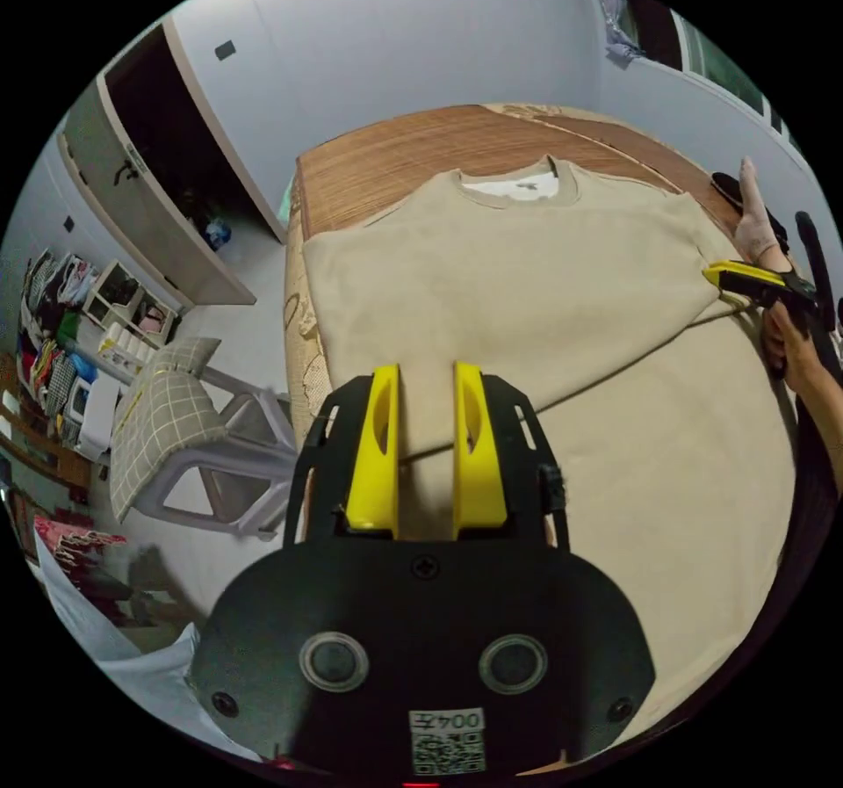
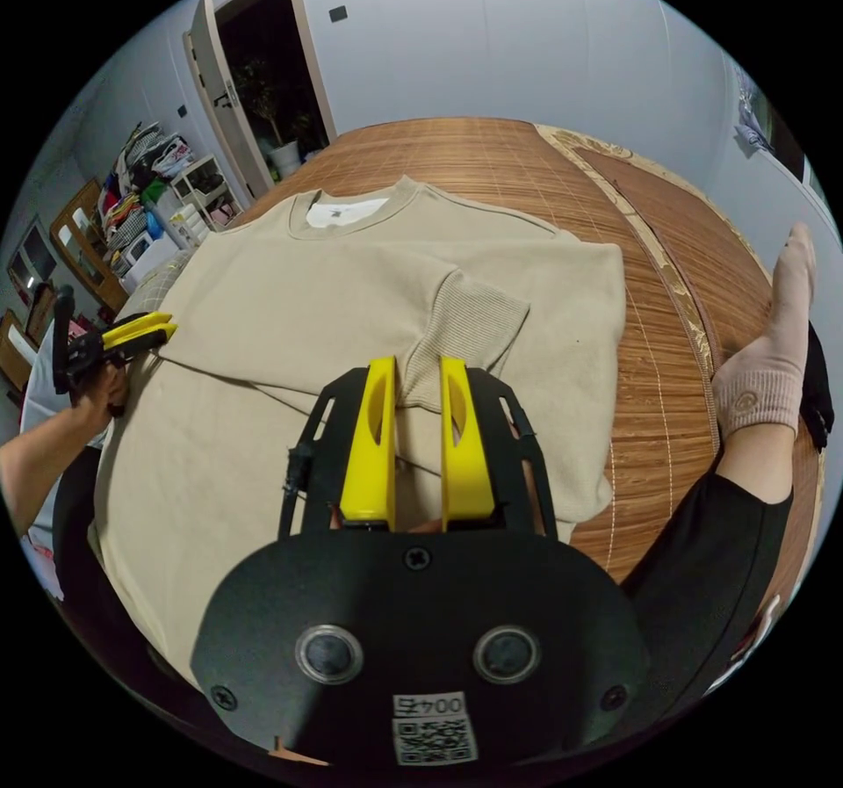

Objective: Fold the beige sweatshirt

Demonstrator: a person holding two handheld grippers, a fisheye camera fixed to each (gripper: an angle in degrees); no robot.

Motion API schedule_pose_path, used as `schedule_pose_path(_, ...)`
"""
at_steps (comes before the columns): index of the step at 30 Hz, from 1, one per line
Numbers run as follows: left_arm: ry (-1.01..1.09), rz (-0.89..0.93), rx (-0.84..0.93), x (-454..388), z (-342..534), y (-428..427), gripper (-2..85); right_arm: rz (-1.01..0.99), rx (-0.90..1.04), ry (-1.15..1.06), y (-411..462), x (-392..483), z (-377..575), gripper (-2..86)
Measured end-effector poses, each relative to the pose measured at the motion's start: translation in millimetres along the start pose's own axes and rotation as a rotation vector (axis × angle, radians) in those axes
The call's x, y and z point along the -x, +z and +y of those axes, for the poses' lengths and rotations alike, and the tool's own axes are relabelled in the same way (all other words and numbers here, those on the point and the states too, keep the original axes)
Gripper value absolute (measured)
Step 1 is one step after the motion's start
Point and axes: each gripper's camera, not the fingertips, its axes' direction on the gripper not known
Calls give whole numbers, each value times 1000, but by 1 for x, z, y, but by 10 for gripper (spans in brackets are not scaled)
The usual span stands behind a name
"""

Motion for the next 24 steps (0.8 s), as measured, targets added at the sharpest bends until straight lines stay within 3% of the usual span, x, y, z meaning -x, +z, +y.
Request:
schedule_pose_path(4, -67, 61, 18, 14, -10, -7, 92, -3, -1, 3, -1, -1, -1, 81)
schedule_pose_path(7, -63, 39, -104, 6, -11, -26, 99, 7, -8, 8, -3, 1, -1, 83)
schedule_pose_path(9, -29, 20, 40, -4, -17, 8, 110, 43, -5, -11, -2, 8, -1, 86)
schedule_pose_path(24, -71, 48, 19, 15, -78, 42, 113, 83, 38, -11, 18, 0, -51, 84)
